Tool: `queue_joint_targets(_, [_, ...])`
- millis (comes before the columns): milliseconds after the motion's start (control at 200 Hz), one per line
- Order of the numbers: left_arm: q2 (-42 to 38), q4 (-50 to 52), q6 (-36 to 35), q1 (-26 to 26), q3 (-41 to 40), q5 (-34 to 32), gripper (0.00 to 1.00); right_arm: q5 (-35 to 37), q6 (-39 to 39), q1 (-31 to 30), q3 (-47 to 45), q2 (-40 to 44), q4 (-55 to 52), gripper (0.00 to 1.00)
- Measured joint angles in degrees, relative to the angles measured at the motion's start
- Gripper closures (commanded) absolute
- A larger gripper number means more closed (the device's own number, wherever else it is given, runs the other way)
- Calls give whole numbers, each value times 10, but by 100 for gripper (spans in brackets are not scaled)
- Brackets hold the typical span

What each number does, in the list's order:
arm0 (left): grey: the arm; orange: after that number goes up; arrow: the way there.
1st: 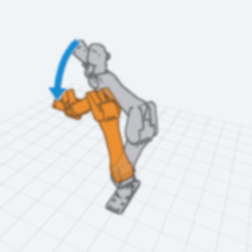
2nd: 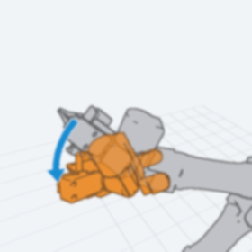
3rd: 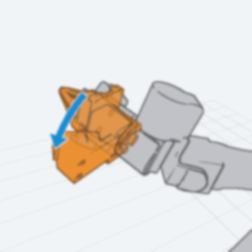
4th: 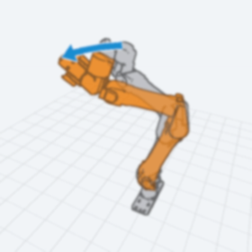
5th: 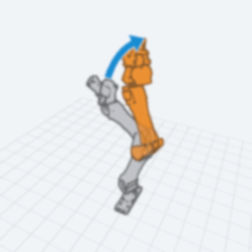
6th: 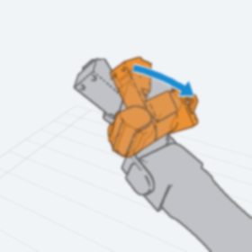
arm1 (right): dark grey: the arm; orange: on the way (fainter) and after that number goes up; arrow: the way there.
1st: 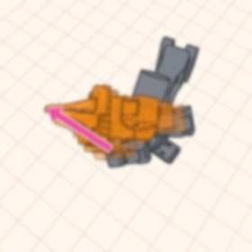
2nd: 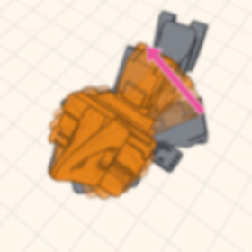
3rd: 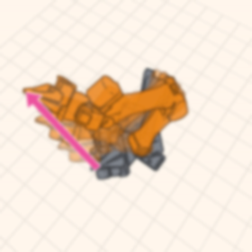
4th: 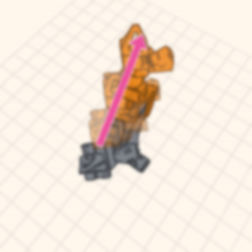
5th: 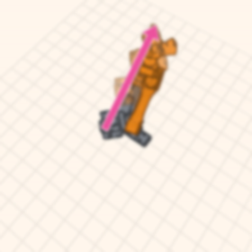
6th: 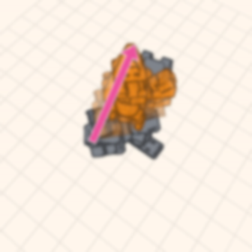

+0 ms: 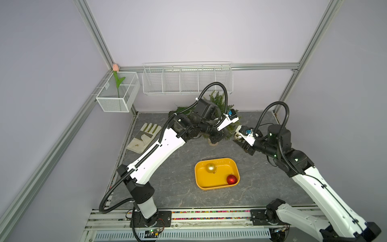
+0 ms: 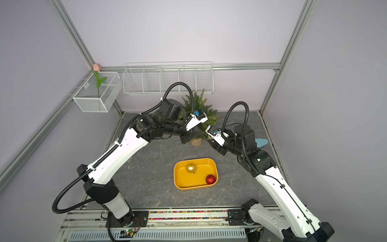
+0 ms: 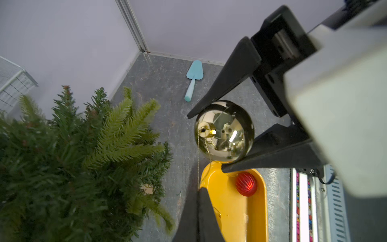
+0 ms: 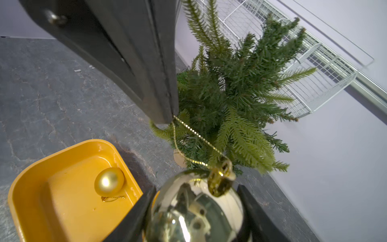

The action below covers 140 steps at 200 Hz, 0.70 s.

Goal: Decorate the small christmas tree with ornaments
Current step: Hang an ornament on the christmas tree.

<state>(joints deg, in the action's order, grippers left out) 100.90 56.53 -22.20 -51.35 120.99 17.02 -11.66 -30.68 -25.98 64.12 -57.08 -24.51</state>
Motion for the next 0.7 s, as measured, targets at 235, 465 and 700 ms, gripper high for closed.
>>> queue_joint_targets(235, [94, 21, -17, 11, 116, -25, 100, -73, 24, 66, 14, -49, 36, 93])
queue_joint_targets(465, [170, 36, -21, 19, 205, -42, 100, -92, 24, 96, 41, -93, 38, 93])
queue_joint_targets(700, [199, 33, -19, 19, 223, -53, 100, -90, 22, 117, 50, -119, 24, 93])
